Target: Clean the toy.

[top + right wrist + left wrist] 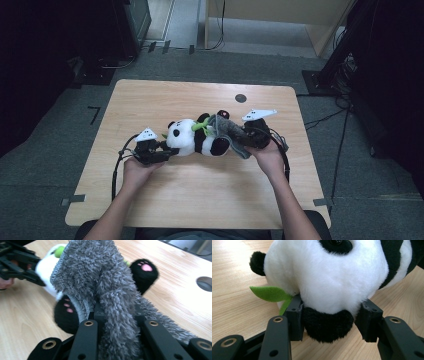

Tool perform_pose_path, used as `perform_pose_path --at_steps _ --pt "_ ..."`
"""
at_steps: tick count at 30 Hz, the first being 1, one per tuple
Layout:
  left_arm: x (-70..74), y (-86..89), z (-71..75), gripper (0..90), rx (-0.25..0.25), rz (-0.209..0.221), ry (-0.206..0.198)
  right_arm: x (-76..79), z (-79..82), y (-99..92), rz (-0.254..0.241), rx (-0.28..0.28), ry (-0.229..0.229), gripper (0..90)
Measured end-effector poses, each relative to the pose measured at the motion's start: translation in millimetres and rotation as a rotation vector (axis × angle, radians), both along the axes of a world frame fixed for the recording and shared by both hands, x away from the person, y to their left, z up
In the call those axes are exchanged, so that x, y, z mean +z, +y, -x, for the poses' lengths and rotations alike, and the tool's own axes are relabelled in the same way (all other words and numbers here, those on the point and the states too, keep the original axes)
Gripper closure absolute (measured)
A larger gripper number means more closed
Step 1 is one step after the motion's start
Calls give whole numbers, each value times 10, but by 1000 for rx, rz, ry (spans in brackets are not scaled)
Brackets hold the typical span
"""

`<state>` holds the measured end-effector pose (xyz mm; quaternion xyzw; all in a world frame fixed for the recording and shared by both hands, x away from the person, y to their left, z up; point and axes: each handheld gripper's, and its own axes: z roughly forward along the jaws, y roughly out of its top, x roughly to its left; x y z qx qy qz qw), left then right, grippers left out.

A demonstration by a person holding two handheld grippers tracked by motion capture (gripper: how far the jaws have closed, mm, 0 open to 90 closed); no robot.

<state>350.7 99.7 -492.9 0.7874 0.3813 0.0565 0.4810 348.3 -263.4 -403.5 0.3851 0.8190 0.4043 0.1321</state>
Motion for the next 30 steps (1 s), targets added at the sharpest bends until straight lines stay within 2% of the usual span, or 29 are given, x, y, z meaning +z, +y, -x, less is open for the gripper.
perform_pose_path --at_steps 5,8,12,18,20,22,23,26,30 --pt "-4 3 2 475 -3 -1 -5 118 -106 -74 -39 -45 -45 747" --pt "-7 3 9 475 -3 -3 -7 175 -252 -81 -51 -58 -73 747" --pt "-8 6 5 475 -5 -3 -7 208 -482 -48 -72 -77 -55 744" --pt "-6 7 5 474 -1 1 -2 145 -746 142 -40 -76 -32 742" --pt "-6 14 0 470 3 11 10 87 -817 198 -3 -79 -2 742" --pt "-7 20 -8 463 9 30 21 25 -852 227 34 -78 8 741" --pt "-6 22 -12 461 10 34 24 -11 -864 225 45 -80 7 741" --pt "-6 22 -16 458 16 45 32 -40 -874 161 33 -95 29 741" --pt "-7 21 -15 453 16 42 31 -78 -877 66 65 -114 54 743"
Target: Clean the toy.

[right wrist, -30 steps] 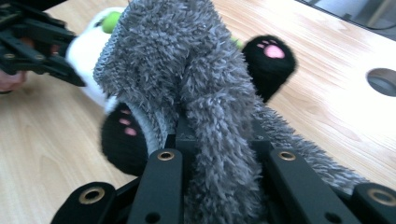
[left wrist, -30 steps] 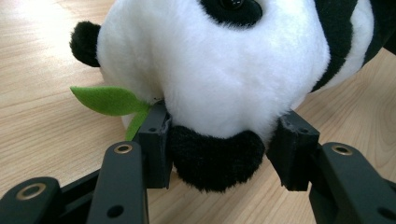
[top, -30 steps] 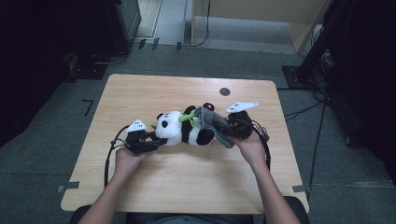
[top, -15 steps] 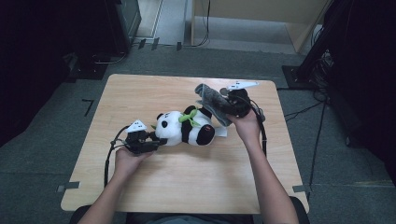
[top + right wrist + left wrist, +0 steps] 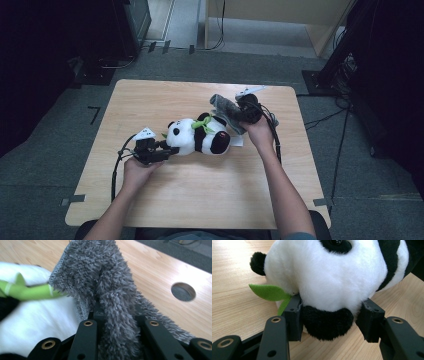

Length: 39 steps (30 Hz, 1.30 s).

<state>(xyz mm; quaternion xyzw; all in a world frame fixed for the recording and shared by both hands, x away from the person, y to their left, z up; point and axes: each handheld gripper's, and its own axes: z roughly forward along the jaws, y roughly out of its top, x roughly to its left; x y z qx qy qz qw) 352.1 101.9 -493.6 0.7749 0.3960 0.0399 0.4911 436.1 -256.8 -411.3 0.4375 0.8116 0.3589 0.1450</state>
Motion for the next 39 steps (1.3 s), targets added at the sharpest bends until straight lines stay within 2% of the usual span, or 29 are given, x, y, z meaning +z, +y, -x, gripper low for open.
perform_pose_path --at_steps 6,11,18,21,23,24,26,30,36,39 --pt "-6 2 5 452 -11 -13 -9 -26 -20 -124 12 -29 27 743" --pt "-8 2 12 453 -21 -26 -19 100 18 -154 -36 -42 -43 745" --pt "-9 1 12 453 -16 -20 -18 239 8 37 -47 4 -73 744" --pt "-11 3 13 454 -25 -28 -26 193 -20 135 -43 37 -36 742" --pt "-13 1 17 454 -26 -31 -32 122 -37 167 -21 40 -19 742" --pt "-12 0 16 454 -25 -30 -32 91 -44 162 -29 35 -13 742" --pt "-12 1 15 455 -23 -27 -30 67 -58 118 -54 26 3 742" --pt "-13 5 7 454 -16 -10 -20 15 -31 39 -16 8 3 743" --pt "-2 4 3 455 -9 -8 -16 -82 -4 -126 -6 -18 46 743" --pt "5 3 1 458 -7 -10 -14 -69 43 -180 -4 -30 31 744"
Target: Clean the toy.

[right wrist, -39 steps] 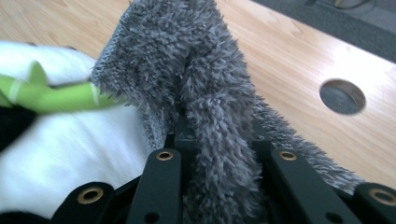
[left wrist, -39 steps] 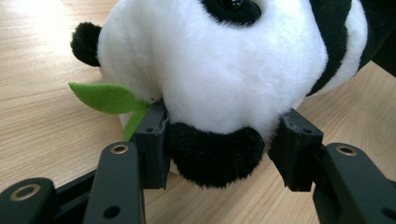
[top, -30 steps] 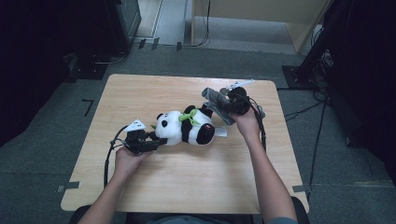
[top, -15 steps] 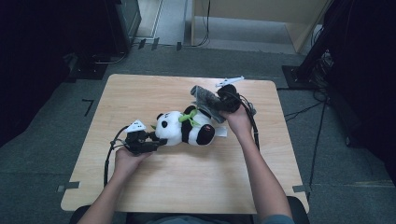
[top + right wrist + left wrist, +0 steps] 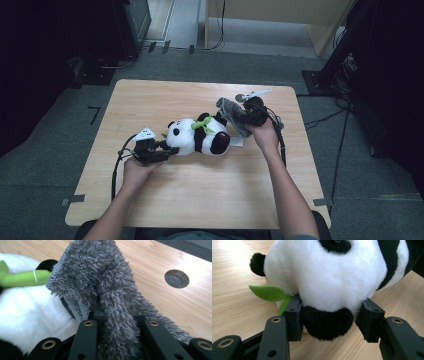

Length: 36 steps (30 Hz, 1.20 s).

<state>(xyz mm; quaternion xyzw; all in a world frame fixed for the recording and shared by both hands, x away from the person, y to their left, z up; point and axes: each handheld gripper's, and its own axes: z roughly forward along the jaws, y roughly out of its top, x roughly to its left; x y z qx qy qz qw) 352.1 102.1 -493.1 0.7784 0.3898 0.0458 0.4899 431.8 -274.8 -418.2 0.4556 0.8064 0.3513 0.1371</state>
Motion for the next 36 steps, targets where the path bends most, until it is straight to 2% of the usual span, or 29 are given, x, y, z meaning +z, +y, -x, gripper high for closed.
perform_pose_path --at_steps 2,6,11,14,17,22,27,29,31,36 --pt "9 -5 -1 463 3 -4 3 58 52 -28 -26 3 -12 745" --pt "31 -17 -1 473 7 -15 0 252 198 -7 -45 39 -59 745" --pt "42 -21 3 478 8 -20 -2 451 423 113 -49 100 -104 744" --pt "43 -22 5 478 12 -15 -2 485 532 162 -13 125 -135 743" --pt "47 -15 5 478 13 -17 -2 413 556 92 16 100 -140 743" --pt "49 -10 4 478 15 -18 -4 189 532 -183 3 28 -121 742" --pt "53 -11 8 480 18 -17 -5 15 503 -431 -38 -40 -87 742" --pt "57 -2 6 480 17 -18 -7 -20 489 -492 -41 -59 -74 742" --pt "64 18 3 481 20 -17 -7 -67 486 -558 -46 -84 -90 742" --pt "67 58 -6 482 21 -13 -4 -203 437 -676 -52 -127 -65 737"
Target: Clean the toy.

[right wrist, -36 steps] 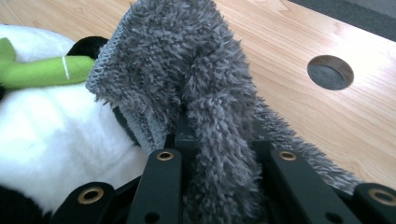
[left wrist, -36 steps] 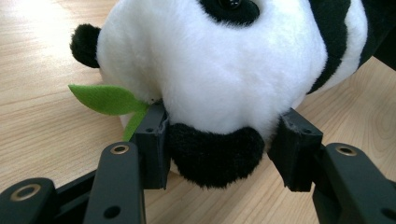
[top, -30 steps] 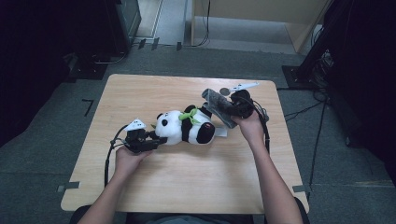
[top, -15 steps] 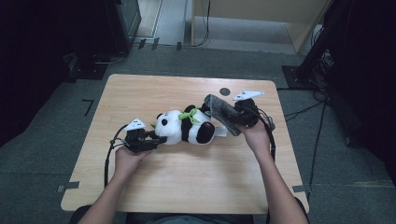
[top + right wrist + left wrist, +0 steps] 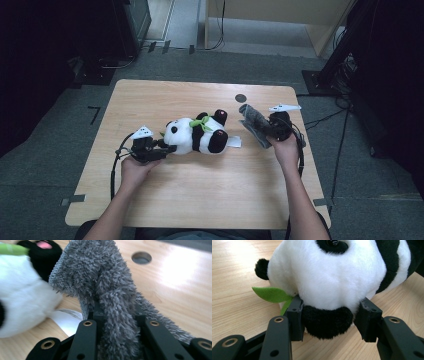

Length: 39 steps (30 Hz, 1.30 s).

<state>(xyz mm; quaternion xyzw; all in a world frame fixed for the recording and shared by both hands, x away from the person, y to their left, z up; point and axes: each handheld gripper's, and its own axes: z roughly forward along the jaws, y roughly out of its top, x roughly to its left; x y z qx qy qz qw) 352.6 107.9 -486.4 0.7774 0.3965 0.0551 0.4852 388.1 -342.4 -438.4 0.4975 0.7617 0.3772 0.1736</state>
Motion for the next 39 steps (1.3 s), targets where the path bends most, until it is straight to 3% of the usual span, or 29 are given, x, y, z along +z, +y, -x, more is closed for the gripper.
perform_pose_path --at_steps 2,8,12,17,22,24,27,29,32,39 --pt "0 -4 2 482 -2 -2 -1 -72 -27 -35 -3 -18 28 736" --pt "-5 2 0 480 -4 -1 1 -253 -84 -117 -1 -61 44 735" --pt "-6 5 -3 478 -5 1 2 -348 -103 -144 -11 -63 46 707" --pt "-3 1 0 478 -4 -2 1 -458 -141 -183 -28 -55 87 684" --pt "-2 2 1 475 -3 -2 2 -537 -145 -174 2 -30 94 529" --pt "-2 2 2 474 -3 -2 1 -533 -140 -177 3 -32 82 464" --pt "-2 3 3 470 -4 -3 2 -475 -110 -192 -44 -27 60 412" --pt "-2 5 0 460 -1 -1 1 -421 -73 -178 -49 -19 35 385" --pt "2 4 4 454 0 -5 1 -359 -16 -133 -47 10 5 359" --pt "10 -4 7 465 3 -7 -7 -179 125 4 -92 70 -58 272"
